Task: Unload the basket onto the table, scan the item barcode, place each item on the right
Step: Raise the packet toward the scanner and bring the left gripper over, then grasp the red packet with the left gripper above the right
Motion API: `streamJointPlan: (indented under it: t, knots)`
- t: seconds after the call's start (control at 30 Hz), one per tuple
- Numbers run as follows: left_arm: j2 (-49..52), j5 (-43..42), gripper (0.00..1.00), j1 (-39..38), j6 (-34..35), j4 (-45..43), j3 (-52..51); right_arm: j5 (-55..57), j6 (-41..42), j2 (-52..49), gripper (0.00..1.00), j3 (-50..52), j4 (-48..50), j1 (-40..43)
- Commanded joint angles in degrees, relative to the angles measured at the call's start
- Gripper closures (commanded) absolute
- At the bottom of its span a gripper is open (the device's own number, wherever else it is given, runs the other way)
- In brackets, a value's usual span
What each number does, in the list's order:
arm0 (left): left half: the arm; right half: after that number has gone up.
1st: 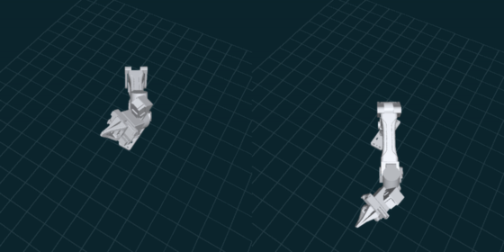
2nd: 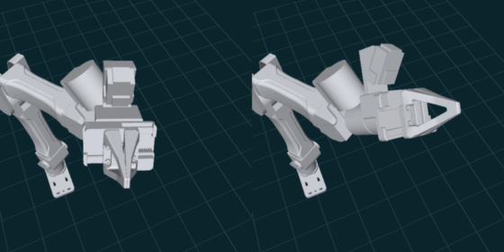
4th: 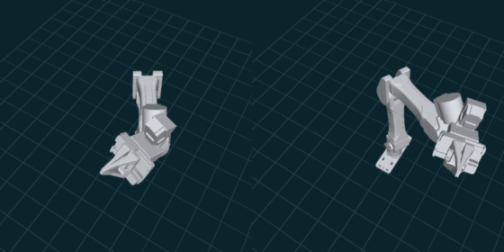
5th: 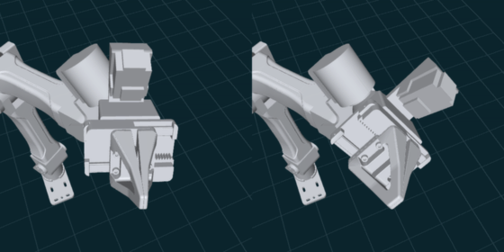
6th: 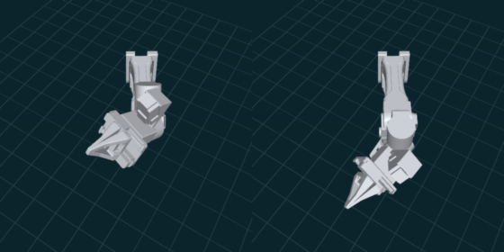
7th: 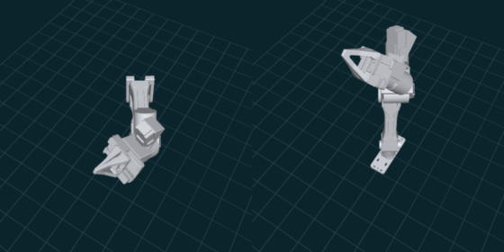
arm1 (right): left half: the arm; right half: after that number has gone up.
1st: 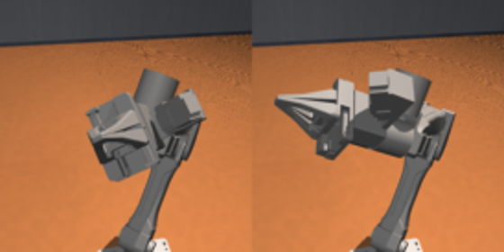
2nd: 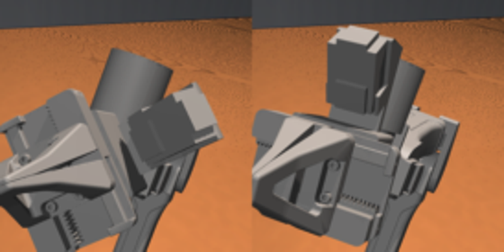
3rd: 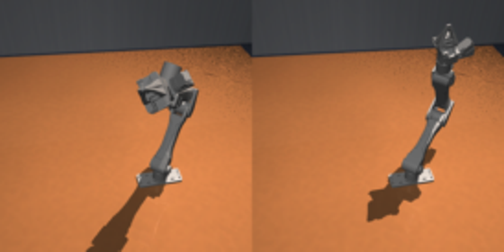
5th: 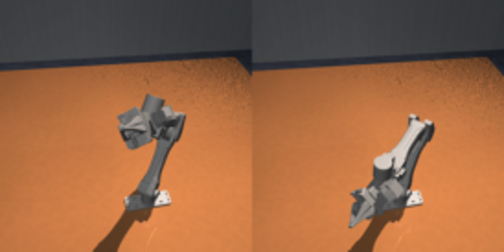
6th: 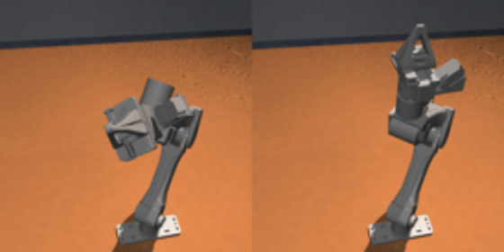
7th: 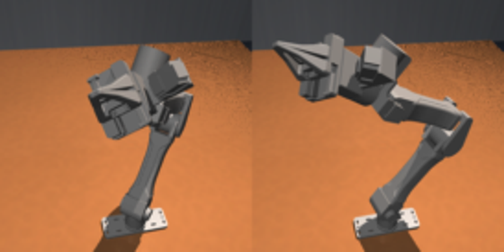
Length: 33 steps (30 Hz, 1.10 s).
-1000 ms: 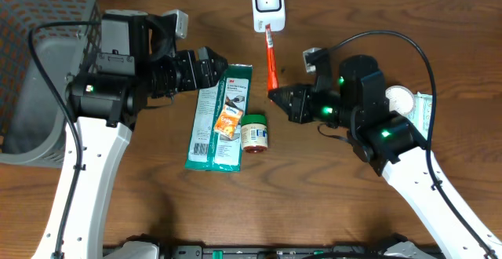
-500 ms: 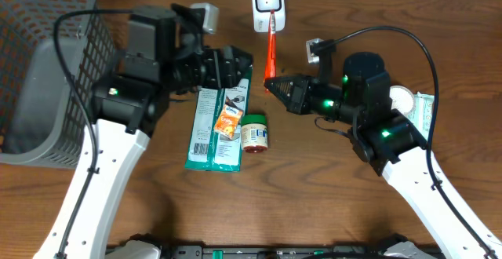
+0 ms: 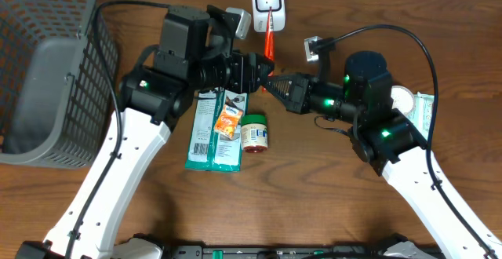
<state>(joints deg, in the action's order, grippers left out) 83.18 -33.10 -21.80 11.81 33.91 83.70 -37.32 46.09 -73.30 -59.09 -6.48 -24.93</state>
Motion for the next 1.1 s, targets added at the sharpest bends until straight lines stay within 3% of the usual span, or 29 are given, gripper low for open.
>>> streamJointPlan:
  t: [0.0,0.27,0.8,1.07]
  knots:
    - [0.2,0.7,0.46,0.1,-1.0,-0.9,0.9,-1.1,0.2,0.6,0.99,-0.9,0.3,-0.3]
    - [0.2,0.3,0.53,0.1,-1.0,-2.1,0.9,-1.0,0.2,0.6,0.99,-0.9,0.3,-0.3]
    - [0.2,-2.9,0.54,-1.3,-1.1,-3.0,0.9,-0.5,0.2,0.6,0.99,-0.9,2.0,-0.3]
    - [0.2,-2.9,0.67,-1.3,-1.1,-3.2,0.9,-0.5,0.2,0.6,0.99,-0.9,2.0,-0.3]
